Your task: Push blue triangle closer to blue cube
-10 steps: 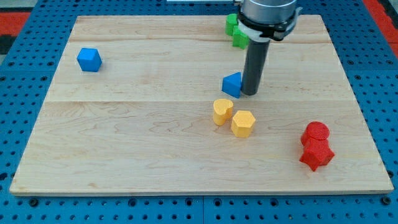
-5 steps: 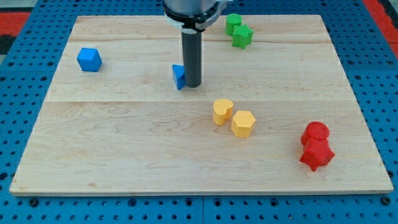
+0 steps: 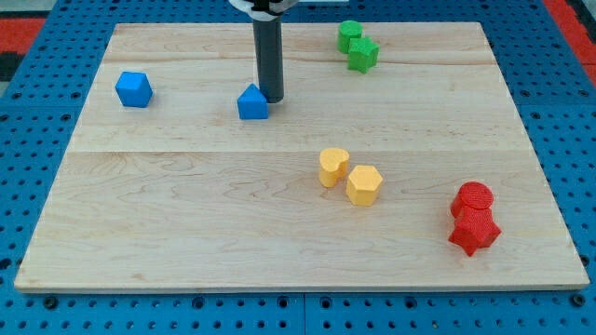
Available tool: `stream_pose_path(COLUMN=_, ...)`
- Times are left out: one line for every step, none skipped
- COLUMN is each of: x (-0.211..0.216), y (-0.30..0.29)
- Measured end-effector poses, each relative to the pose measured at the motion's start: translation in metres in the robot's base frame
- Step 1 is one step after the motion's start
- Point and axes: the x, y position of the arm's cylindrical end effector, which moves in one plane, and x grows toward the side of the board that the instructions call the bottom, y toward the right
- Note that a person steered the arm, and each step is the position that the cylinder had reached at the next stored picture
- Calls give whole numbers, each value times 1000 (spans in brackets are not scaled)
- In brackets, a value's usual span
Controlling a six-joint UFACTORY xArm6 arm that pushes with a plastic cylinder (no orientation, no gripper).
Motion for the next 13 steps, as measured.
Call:
stream_pose_path(x=9, y=-14)
stream_pose_path(x=31, y=-29)
stream_pose_path(x=41, y=-32)
stream_pose_path(x=45, y=-49)
stream_pose_path(x=52, y=-76)
stream_pose_path(x=67, y=-76)
stream_pose_path(x=80, y=-87)
stream_pose_path(x=78, y=-114)
stream_pose_path(x=61, y=-127)
stream_pose_path(x=58, y=-122)
stream_pose_path(x=58, y=-88)
stream_pose_path(x=55, y=-81)
stream_pose_path(x=50, y=-93)
